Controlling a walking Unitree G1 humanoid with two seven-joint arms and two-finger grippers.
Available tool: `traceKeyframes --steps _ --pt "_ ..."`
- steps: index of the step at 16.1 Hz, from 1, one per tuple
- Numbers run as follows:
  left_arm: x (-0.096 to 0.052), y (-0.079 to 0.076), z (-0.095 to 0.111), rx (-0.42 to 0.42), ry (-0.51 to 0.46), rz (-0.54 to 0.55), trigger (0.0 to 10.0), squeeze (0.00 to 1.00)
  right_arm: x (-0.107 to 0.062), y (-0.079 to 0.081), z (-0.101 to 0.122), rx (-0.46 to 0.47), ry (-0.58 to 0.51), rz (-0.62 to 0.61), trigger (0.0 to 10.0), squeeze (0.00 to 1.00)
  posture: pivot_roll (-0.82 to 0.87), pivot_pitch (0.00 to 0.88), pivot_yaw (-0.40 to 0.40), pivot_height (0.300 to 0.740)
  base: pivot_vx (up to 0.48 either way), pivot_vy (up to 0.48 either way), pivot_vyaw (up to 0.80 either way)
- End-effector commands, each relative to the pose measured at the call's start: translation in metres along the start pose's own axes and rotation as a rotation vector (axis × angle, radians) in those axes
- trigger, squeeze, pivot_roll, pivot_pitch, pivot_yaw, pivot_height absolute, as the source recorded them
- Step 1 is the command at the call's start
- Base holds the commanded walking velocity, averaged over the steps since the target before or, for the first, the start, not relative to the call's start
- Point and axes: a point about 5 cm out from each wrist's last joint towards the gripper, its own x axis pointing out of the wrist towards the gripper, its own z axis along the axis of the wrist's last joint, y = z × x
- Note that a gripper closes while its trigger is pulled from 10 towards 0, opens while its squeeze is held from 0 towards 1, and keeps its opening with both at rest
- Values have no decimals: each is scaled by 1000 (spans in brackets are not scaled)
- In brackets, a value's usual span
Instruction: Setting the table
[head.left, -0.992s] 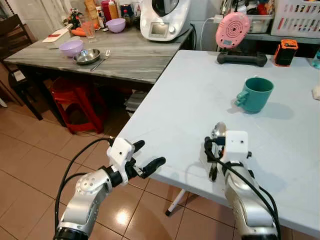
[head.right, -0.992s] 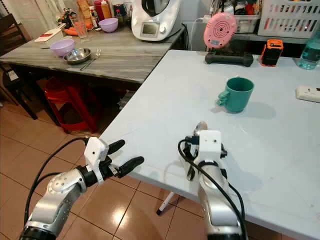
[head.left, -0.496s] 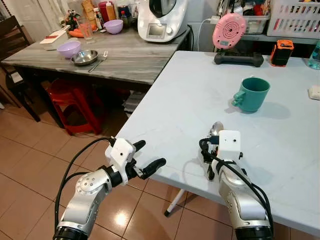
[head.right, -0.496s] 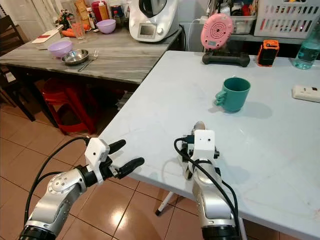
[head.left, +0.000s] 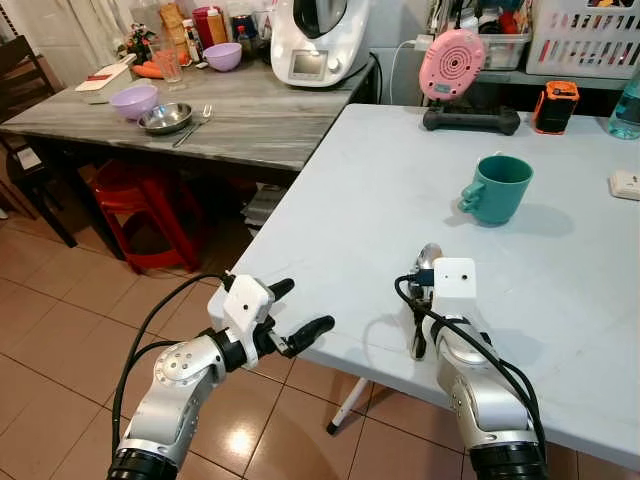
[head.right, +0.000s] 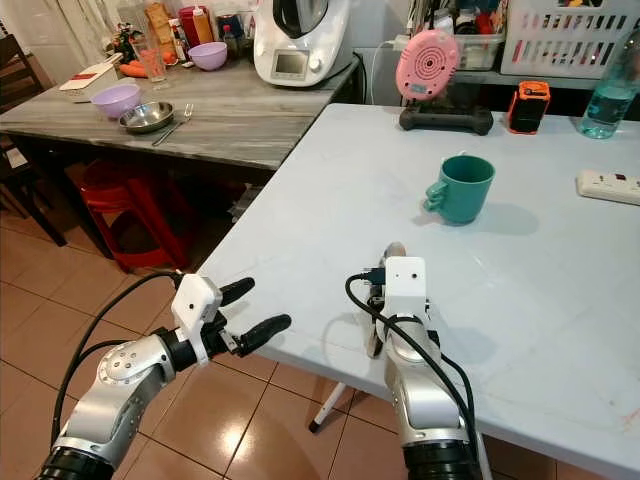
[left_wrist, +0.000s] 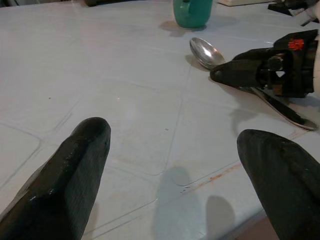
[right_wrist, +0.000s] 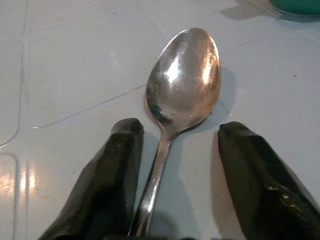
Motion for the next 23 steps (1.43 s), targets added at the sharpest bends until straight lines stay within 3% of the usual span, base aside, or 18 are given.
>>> traceKeyframes --steps 1,7,15,23 --pt "-2 3 0 14 7 0 10000 0 -1 1 -23 -12 106 6 0 0 -54 0 90 740 0 0 0" --pt "0 0 1 19 -7 -29 10000 0 -5 -16 -36 -14 136 -42 0 0 -57 0 93 740 0 0 0" --pt "2 -3 2 26 -18 -31 10000 0 -9 -21 -43 5 150 -55 0 0 -59 0 94 740 0 0 0" --pt "-7 47 11 47 -68 327 10000 0 -19 -38 -31 143 17 -116 0 0 -58 0 86 740 0 0 0"
